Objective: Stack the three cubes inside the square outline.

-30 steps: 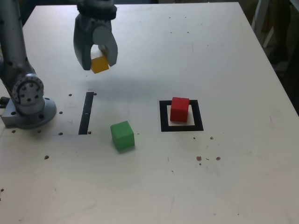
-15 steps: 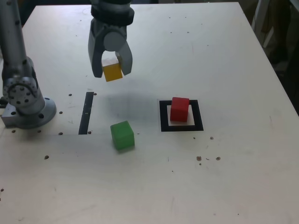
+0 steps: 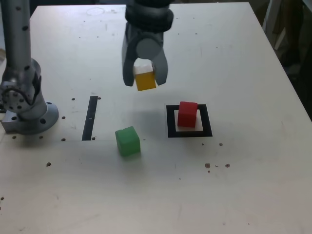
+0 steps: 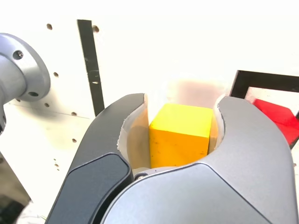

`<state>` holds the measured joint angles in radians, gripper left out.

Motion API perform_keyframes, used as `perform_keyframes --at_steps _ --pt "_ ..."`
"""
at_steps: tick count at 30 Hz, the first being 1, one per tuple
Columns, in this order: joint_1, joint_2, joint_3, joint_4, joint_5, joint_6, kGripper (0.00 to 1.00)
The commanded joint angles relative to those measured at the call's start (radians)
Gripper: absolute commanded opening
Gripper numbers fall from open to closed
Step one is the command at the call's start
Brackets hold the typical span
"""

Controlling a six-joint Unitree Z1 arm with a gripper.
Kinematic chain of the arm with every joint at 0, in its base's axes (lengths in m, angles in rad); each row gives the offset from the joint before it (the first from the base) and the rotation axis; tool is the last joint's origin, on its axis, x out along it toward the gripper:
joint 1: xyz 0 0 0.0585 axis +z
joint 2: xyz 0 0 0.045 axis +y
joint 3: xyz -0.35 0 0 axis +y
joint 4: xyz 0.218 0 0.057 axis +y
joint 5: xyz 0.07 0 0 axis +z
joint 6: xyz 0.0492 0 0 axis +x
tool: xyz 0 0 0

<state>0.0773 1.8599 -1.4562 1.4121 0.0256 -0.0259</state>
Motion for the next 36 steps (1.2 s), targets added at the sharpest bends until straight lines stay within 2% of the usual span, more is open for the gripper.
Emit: perform_keyframes --at_steps 1,6,13,24,36 --pt "-0.020 0.033 -0.047 0.028 0.019 0.008 0.30" --pt "-0.053 0.090 -0.136 0.067 0.043 0.027 0.30" --pt "-0.078 0.148 -0.215 0.101 0.053 0.057 0.30" --pt "-0.131 0.235 -0.312 0.123 0.072 0.096 0.30" --pt "-0.149 0.287 -0.367 0.124 0.096 0.108 0.30"
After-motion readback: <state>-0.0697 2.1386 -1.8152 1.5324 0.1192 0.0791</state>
